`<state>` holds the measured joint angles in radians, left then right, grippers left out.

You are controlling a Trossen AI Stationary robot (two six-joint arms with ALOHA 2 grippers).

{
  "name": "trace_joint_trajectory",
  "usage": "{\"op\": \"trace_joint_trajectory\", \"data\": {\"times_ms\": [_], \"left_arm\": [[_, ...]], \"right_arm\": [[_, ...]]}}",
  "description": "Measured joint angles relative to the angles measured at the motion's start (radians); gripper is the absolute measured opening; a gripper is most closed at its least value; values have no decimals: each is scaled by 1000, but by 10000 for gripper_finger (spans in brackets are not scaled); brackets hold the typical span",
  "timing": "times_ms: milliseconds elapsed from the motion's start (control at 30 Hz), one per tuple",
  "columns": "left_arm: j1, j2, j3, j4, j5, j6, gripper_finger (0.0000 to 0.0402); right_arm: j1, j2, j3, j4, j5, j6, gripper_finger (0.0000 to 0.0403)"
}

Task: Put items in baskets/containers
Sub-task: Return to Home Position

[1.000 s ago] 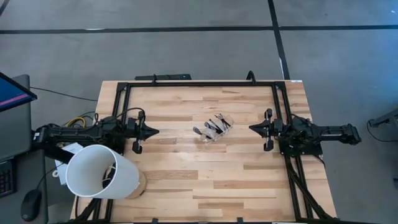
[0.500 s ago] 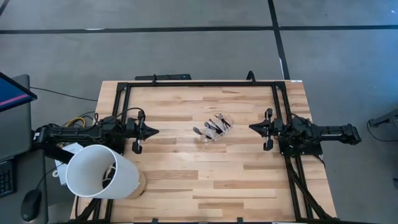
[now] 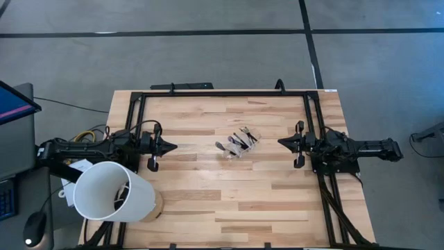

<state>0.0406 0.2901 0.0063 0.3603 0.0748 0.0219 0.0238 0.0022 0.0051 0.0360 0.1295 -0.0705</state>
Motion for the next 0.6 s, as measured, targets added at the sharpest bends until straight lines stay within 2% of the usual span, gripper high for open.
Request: {"op": "trace_joint_trajectory", "data": {"times_ms": [600], "left_arm": [[0,0,0,7,0,0,6]], "right_arm": [[0,0,0,0,-1,0,0]]}}
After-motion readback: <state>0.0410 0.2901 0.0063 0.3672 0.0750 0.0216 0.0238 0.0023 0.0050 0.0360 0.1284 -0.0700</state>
